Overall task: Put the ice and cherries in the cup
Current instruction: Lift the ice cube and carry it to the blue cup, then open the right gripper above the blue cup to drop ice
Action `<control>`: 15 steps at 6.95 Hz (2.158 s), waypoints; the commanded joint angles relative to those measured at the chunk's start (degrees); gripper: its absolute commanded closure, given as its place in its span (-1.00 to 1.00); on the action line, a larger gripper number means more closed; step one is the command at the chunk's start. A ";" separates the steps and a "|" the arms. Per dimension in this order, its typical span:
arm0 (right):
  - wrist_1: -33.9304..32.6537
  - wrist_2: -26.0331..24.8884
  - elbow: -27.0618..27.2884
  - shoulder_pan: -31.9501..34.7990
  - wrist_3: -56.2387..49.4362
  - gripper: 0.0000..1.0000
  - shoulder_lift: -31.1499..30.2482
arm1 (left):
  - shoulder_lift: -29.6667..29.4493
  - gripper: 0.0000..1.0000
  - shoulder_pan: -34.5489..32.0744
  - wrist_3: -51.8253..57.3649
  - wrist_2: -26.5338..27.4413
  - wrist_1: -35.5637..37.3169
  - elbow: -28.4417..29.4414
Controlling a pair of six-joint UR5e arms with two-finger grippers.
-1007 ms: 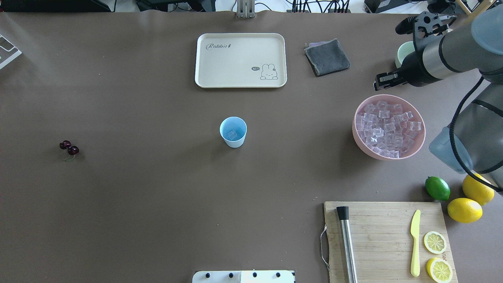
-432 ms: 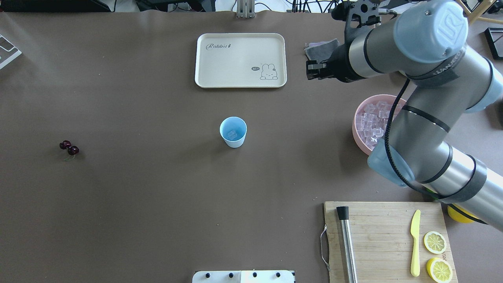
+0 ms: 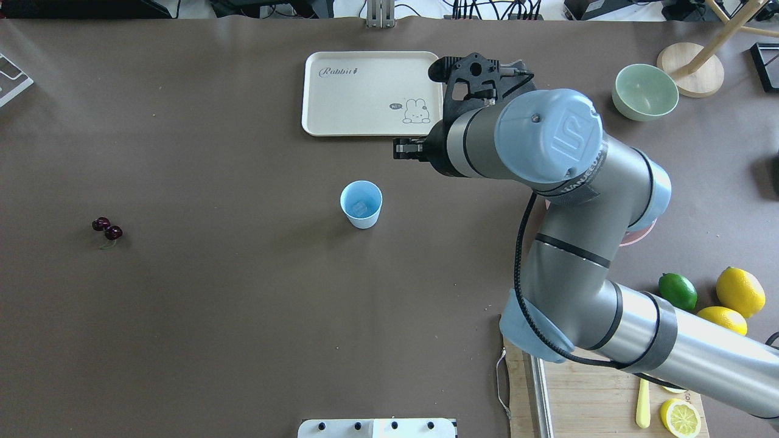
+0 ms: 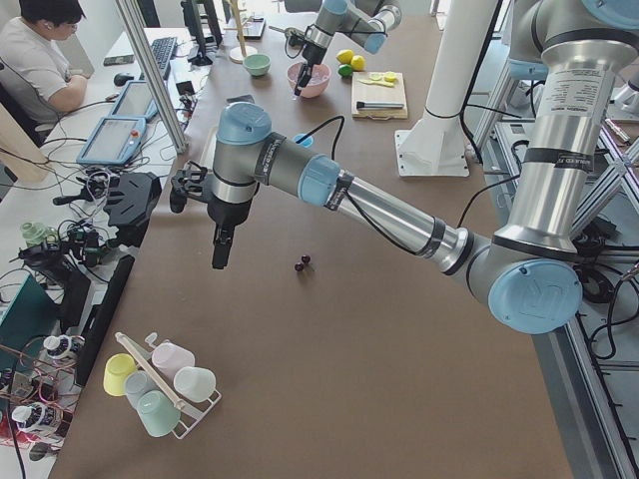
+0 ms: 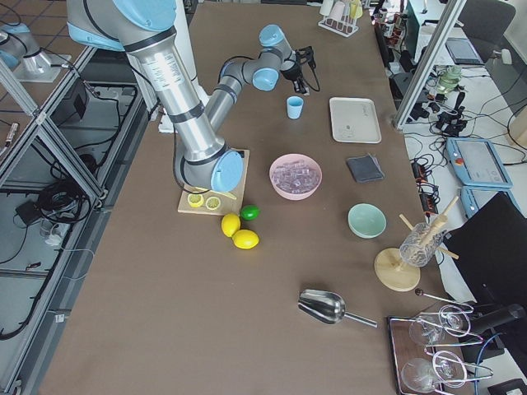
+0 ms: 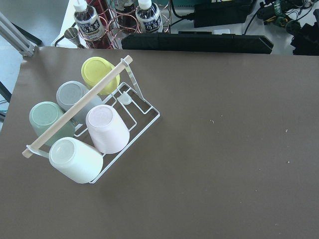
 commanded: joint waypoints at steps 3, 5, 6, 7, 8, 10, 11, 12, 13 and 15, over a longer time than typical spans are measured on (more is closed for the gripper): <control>0.48 -4.42 -7.36 -5.20 -0.44 1.00 5.43 | 0.12 -0.95 0.25 0.00 0.00 0.00 0.33; 2.05 -4.42 -12.87 -5.20 -0.71 1.00 8.94 | 0.82 -0.95 0.25 0.09 0.00 0.00 0.25; 3.89 -4.42 -14.90 -5.20 -0.71 1.00 8.95 | 1.17 -0.95 0.25 0.09 0.09 -0.09 0.07; 3.91 -4.25 -15.53 -5.46 -0.71 1.00 9.04 | 1.26 -0.95 0.25 0.09 0.09 -0.09 -0.02; 3.91 -4.25 -15.71 -5.55 -0.71 1.00 8.78 | 1.26 -0.95 0.25 0.09 0.09 -0.09 -0.02; 4.09 -4.16 -16.59 -5.90 -0.62 1.00 8.34 | 1.35 -0.95 0.16 0.09 0.26 -0.09 -0.02; 4.09 -4.07 -16.60 -5.91 -0.45 0.29 8.59 | 1.35 -0.95 0.16 0.09 0.26 -0.09 -0.10; 5.83 -3.81 -16.60 -5.82 -0.54 -0.99 8.25 | 1.35 -0.95 0.07 0.09 0.26 -0.09 -0.28; 6.11 -3.63 -16.42 -5.82 -0.88 -1.00 8.25 | 1.27 -0.95 -0.01 0.17 0.35 0.00 -0.28; 5.76 3.95 -9.43 -1.81 -2.47 -1.00 5.20 | 1.35 -0.95 -0.10 0.44 0.44 0.00 -0.19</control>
